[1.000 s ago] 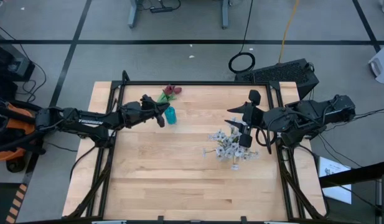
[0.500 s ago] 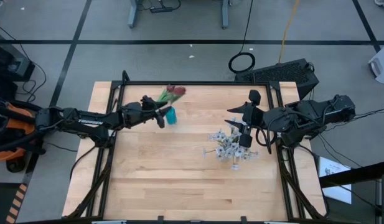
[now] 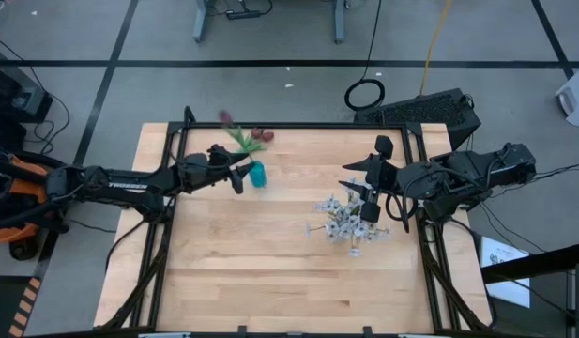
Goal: Sort flowers into vase by color
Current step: Put the red tulip into the blue vase
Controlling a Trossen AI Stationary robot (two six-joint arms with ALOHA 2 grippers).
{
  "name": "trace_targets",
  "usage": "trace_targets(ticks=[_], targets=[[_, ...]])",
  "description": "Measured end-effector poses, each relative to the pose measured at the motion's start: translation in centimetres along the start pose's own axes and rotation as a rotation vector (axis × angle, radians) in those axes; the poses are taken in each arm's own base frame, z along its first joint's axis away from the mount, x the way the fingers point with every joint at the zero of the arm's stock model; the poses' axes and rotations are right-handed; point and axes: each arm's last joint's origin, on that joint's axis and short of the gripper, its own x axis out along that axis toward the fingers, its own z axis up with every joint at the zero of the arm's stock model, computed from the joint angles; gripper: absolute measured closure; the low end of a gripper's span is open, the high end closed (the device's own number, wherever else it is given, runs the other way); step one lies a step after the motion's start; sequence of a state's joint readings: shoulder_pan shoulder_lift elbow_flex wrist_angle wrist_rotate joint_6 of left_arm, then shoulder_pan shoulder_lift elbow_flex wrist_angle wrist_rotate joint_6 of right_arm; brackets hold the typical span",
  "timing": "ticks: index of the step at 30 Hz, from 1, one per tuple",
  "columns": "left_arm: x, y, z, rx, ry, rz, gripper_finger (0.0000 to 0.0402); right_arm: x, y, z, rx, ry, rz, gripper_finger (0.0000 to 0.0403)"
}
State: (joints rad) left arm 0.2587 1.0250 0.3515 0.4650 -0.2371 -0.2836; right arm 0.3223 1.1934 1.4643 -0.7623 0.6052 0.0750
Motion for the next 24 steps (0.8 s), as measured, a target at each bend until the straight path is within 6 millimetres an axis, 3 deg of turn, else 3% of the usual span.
trace_targets(ticks=[17,24], targets=[[-2.9,-0.2,-0.7,-0.021,0.165,0.003,0.0182,0.0,0.0,0.0,-0.006,0.001,0.0,0.0243],[-3.4,0.4,-2.1,-0.019,0.279,0.138,0.0182,0.0,0.0,-0.1,-0.012,0.01,-0.001,0.0243]])
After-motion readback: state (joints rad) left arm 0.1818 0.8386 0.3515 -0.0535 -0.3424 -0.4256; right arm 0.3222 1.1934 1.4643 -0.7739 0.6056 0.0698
